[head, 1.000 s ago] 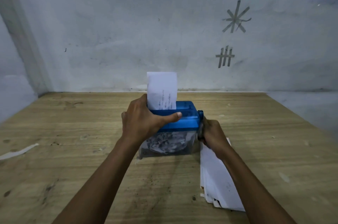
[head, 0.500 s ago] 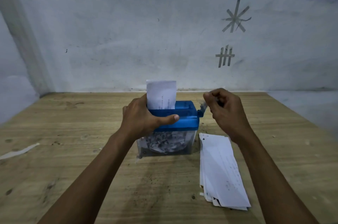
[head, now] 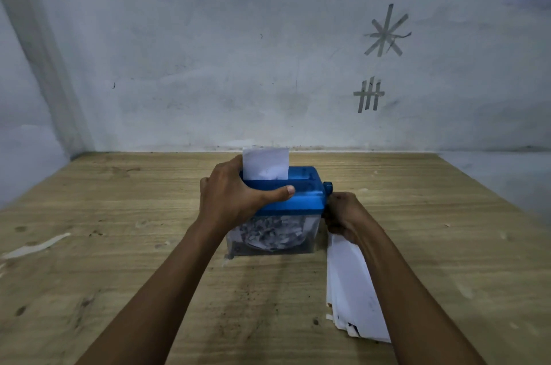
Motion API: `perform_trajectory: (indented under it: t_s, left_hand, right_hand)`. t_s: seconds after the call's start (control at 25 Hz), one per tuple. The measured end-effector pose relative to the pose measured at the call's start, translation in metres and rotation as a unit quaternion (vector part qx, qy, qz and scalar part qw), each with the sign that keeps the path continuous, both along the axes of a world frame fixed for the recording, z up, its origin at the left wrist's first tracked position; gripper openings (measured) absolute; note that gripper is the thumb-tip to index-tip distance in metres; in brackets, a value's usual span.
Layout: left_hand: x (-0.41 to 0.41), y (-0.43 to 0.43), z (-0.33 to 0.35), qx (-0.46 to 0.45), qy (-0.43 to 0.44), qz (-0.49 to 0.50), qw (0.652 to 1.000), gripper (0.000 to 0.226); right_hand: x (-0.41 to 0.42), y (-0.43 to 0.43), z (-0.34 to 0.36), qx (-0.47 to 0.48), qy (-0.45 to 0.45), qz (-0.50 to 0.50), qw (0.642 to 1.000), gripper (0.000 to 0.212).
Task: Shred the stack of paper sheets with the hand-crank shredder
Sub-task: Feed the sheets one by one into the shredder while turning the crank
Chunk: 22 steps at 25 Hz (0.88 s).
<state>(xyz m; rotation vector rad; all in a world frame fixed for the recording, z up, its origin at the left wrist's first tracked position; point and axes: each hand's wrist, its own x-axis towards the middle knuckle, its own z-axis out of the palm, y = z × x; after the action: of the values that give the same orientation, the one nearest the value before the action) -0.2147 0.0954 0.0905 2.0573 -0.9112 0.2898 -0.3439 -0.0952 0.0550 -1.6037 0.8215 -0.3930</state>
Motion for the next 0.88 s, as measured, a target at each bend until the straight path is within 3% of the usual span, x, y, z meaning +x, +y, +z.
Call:
perform_trajectory:
  t_s: [0.16, 0.24, 0.36, 0.52, 0.68, 0.88]
  left_hand:
    - [0.0, 0.0, 0.0, 0.033, -0.01, 0.02, 0.999, 0.092]
    - [0.002, 0.0, 0.001, 0.055, -0.02, 0.018, 0.998, 0.091]
    - [0.006, 0.001, 0.002, 0.053, -0.02, -0.007, 0.998, 0.088]
    - [0.008, 0.004, 0.003, 0.045, -0.004, -0.045, 0.998, 0.091]
    - [0.011, 0.004, 0.003, 0.033, 0.002, -0.067, 0.997, 0.086]
    - [0.012, 0.003, 0.002, 0.022, 0.015, -0.071, 0.997, 0.082]
  right_hand:
    - [-0.057, 0.036, 0.003, -0.138, -0.016, 0.017, 0.99, 0.039]
    - [-0.081, 0.047, 0.017, -0.231, -0.052, 0.037, 0.971, 0.033]
    - [-0.09, 0.05, 0.037, -0.244, -0.147, 0.052, 0.957, 0.004]
    - [-0.063, 0.037, 0.056, -0.286, -0.227, -0.004, 0.931, 0.008]
    - [-0.025, 0.014, 0.072, -0.168, -0.195, -0.001, 0.966, 0.037]
    - [0.014, -0.006, 0.062, -0.002, -0.14, -0.053, 0.989, 0.039]
